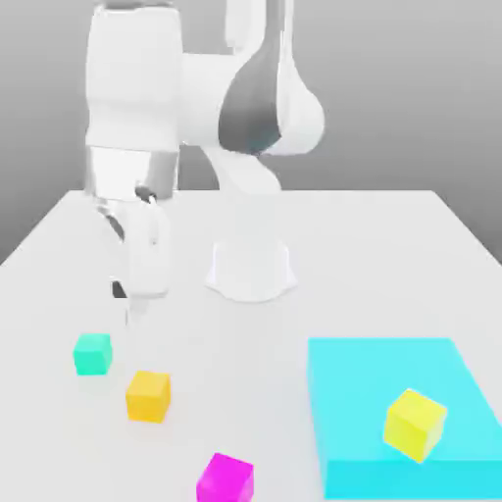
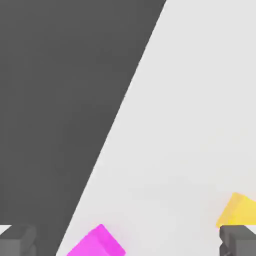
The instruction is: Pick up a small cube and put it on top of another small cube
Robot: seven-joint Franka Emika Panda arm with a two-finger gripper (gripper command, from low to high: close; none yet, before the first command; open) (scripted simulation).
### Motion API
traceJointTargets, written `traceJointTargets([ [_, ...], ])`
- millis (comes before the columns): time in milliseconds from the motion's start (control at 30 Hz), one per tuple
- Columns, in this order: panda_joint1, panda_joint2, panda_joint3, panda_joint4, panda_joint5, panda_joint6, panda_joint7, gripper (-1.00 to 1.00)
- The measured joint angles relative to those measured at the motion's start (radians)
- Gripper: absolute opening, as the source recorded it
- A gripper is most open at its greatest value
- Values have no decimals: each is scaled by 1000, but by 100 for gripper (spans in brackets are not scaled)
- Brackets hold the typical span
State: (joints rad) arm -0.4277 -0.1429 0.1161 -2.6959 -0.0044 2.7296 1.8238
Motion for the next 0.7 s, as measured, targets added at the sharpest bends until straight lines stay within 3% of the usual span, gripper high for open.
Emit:
traceJointTargets([
  [200,-65,168,-28,-97,-11,111,260,0],
  [433,-16,414,-86,-70,-62,308,335,0],
  [467,-9,436,-93,-66,-63,325,337,-100],
  [700,-9,434,-93,-66,-64,326,338,-100],
])
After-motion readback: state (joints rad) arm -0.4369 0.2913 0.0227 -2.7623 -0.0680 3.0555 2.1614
